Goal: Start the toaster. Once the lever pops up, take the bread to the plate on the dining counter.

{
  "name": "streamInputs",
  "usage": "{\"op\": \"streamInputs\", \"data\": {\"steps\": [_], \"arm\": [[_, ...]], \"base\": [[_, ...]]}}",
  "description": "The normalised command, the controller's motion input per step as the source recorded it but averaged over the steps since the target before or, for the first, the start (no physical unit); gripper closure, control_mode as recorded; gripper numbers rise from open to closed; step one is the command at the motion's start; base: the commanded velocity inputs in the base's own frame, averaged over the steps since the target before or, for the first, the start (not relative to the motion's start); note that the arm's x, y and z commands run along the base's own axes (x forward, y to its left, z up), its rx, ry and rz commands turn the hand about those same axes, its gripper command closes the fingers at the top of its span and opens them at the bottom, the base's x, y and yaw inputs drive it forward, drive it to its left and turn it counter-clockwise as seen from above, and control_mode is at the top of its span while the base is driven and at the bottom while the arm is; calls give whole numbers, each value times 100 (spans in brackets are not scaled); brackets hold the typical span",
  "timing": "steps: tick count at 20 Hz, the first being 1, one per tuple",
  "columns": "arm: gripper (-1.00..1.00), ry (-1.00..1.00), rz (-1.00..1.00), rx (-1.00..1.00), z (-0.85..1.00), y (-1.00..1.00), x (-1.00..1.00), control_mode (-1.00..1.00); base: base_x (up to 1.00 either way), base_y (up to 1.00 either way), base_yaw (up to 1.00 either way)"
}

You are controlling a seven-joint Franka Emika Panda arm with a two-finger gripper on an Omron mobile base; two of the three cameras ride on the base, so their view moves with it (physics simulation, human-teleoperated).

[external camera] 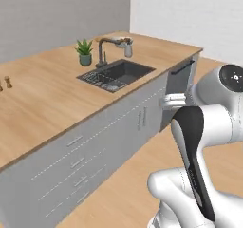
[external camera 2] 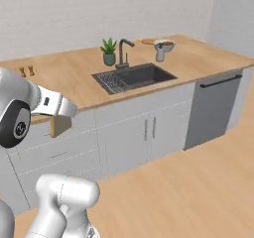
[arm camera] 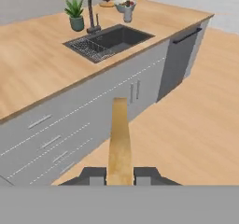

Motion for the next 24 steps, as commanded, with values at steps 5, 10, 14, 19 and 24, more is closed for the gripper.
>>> {"op": "streamInputs", "data": {"steps": [5, 10, 14, 19, 24], "arm": [[100, 0, 0, 0, 0, 0, 0, 100], [100, 0, 0, 0, 0, 0, 0, 100], [100, 0, 0, 0, 0, 0, 0, 100], [100, 0, 0, 0, 0, 0, 0, 100], [100, 0, 0, 0, 0, 0, 0, 100]], "base": [[10, 20, 97], [2, 94, 55], [19, 100, 17], [75, 100, 5], [100, 100, 0]]}}
